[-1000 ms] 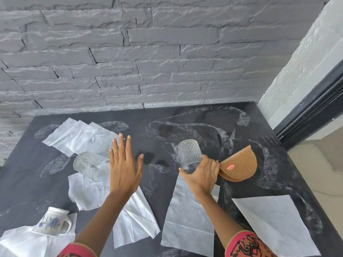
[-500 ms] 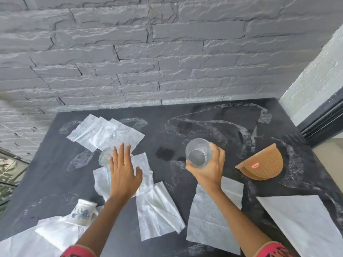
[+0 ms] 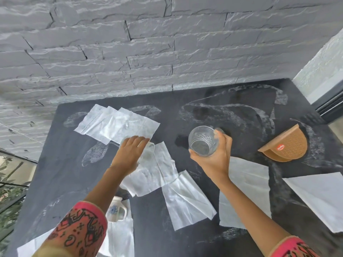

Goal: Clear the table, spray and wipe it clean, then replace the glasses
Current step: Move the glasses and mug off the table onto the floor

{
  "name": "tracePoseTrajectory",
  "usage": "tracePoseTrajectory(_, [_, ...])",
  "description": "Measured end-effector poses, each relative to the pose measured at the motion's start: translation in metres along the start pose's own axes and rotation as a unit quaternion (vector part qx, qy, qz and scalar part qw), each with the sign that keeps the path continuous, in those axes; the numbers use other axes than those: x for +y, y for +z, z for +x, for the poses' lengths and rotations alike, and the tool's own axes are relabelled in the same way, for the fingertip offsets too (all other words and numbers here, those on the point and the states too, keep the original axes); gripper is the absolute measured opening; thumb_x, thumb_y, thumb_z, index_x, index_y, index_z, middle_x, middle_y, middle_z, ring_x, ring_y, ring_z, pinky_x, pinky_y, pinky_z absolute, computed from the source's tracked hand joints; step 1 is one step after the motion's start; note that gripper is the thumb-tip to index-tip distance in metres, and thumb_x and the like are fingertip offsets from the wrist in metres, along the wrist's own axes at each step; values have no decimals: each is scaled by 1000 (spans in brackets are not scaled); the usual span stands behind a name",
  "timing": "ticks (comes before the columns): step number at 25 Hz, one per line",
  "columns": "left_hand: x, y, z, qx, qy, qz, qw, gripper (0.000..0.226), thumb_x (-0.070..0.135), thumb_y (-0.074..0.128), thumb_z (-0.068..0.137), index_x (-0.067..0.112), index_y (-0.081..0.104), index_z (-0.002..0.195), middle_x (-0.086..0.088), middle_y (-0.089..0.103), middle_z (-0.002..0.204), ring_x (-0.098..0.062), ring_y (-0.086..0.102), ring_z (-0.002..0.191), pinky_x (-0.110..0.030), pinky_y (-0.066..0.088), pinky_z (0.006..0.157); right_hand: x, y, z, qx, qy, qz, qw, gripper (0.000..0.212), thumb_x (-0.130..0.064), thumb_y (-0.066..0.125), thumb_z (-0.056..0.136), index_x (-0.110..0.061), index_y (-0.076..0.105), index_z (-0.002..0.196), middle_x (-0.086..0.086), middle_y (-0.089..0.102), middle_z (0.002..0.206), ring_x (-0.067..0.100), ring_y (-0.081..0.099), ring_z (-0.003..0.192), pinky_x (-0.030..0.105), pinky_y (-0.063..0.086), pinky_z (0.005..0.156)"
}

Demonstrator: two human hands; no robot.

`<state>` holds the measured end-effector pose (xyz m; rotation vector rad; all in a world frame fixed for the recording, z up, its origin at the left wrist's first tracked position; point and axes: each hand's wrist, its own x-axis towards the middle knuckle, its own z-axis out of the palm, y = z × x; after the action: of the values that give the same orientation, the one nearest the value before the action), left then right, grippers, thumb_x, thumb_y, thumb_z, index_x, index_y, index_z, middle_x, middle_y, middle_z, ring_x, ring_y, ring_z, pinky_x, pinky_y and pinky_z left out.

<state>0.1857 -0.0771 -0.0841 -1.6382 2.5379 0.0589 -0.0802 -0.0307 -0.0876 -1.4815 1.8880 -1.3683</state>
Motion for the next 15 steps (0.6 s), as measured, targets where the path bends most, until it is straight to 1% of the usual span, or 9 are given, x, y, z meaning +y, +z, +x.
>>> tracePoseTrajectory(1, [-2,1,1,9,4,0,1000,84,3,69,72,11,30,146,-8,37,148,-27,33,138,-39,20,116,-2,3,-4,3,0,-7,1000,95,-27,91,48,-13,43,129,-6,34,121,6,42,112,2,29,95])
tracePoseTrajectory(4, [-1,3,-4,32,-19,-18,999,87,10,78,64,7,37,141,-10,43,143,-29,41,132,-39,28,112,-10,9,-13,14,-5,-27,1000,94,-29,91,48,-8,45,128,0,39,118,18,48,110,18,37,95])
tracePoseTrajectory(5, [-1,0,-9,52,-42,-52,996,88,11,81,59,5,41,137,-11,47,139,-31,46,128,-39,34,109,-14,10,-16,16,-10,-28,999,94,-28,91,48,-7,46,127,-1,38,118,19,49,110,20,37,95])
tracePoseTrajectory(7, [3,-11,-20,83,-112,-153,978,88,15,85,54,6,44,132,-10,52,131,-32,53,117,-40,45,94,-23,9,-19,13,-16,-23,1000,94,-25,92,47,-7,47,127,-2,37,118,18,50,109,14,36,93])
tracePoseTrajectory(9, [8,-24,-37,109,-194,-245,944,90,23,86,54,13,41,131,-6,53,129,-30,56,109,-38,47,76,-34,8,-25,2,-21,-10,1000,93,-25,92,48,-9,47,127,-3,38,118,13,48,109,3,33,90])
tracePoseTrajectory(10, [11,-29,-47,125,-227,-276,925,91,27,87,54,15,40,131,-4,54,127,-30,57,106,-37,46,72,-41,8,-28,-4,-25,-2,1000,92,-26,92,48,-10,47,127,-3,38,119,10,47,108,0,31,88])
tracePoseTrajectory(11, [15,-32,-57,142,-254,-305,907,92,30,87,52,17,39,129,-4,56,125,-30,58,104,-37,46,70,-47,8,-32,-8,-27,8,1000,91,-26,91,49,-11,48,127,-3,39,118,6,46,107,-2,30,87])
tracePoseTrajectory(13, [26,-43,-82,197,-308,-360,858,92,36,89,49,21,41,125,-2,60,120,-29,60,103,-38,48,73,-62,9,-40,-24,-44,38,998,90,-25,91,48,-12,49,126,-3,39,117,0,44,104,-4,29,86])
tracePoseTrajectory(15, [37,-53,-110,238,-363,-397,809,88,38,89,47,24,43,121,2,62,116,-26,61,103,-34,47,73,-76,9,-48,-61,-63,65,994,89,-23,92,47,-12,49,125,-3,39,116,-1,44,102,-3,30,86])
